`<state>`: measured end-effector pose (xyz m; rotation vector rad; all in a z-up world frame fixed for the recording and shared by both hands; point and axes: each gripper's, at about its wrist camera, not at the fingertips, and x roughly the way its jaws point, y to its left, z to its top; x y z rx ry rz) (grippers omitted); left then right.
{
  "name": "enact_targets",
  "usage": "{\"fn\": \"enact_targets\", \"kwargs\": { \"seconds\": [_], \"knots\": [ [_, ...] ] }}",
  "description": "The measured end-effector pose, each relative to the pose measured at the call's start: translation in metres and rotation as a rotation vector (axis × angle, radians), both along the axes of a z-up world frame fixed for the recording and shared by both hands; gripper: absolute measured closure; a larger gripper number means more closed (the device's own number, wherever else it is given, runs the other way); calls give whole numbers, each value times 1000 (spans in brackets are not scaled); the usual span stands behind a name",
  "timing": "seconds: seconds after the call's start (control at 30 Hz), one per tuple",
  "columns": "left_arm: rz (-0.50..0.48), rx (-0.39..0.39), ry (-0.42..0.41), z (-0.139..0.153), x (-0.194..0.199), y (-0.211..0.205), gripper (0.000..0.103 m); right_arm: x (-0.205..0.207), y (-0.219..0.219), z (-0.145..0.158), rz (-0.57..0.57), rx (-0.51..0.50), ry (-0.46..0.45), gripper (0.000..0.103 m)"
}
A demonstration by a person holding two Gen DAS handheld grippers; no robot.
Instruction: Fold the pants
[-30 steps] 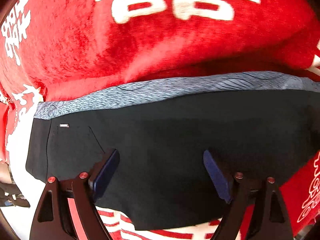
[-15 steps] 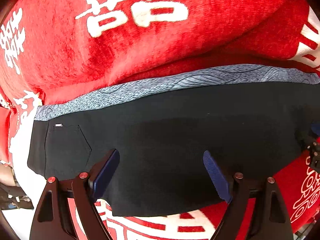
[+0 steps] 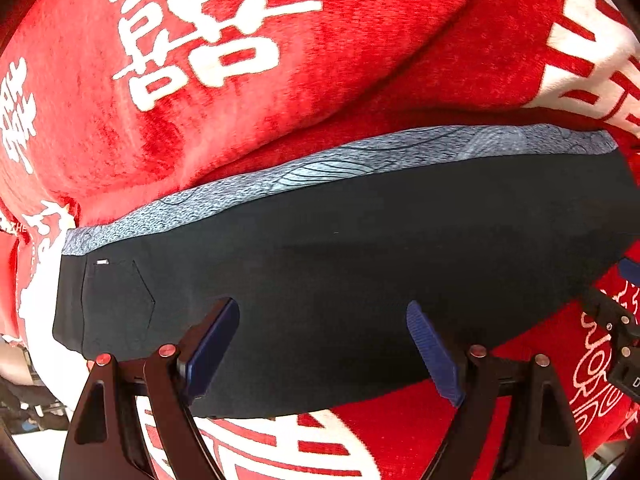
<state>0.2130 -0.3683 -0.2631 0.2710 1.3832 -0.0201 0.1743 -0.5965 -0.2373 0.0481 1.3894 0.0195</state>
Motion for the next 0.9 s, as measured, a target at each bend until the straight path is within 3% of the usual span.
{"fn": "enact_targets", "kwargs": {
  "seconds": [0.37,0.9],
  "knots": [
    [-27,-11,10,9,-13,-35,16,-29,-16,9,-28,-5,-12,25],
    [-62,-7,8,8,-18,-52,16,-45,-31,12,-35,-5,-24,24]
  ]
}}
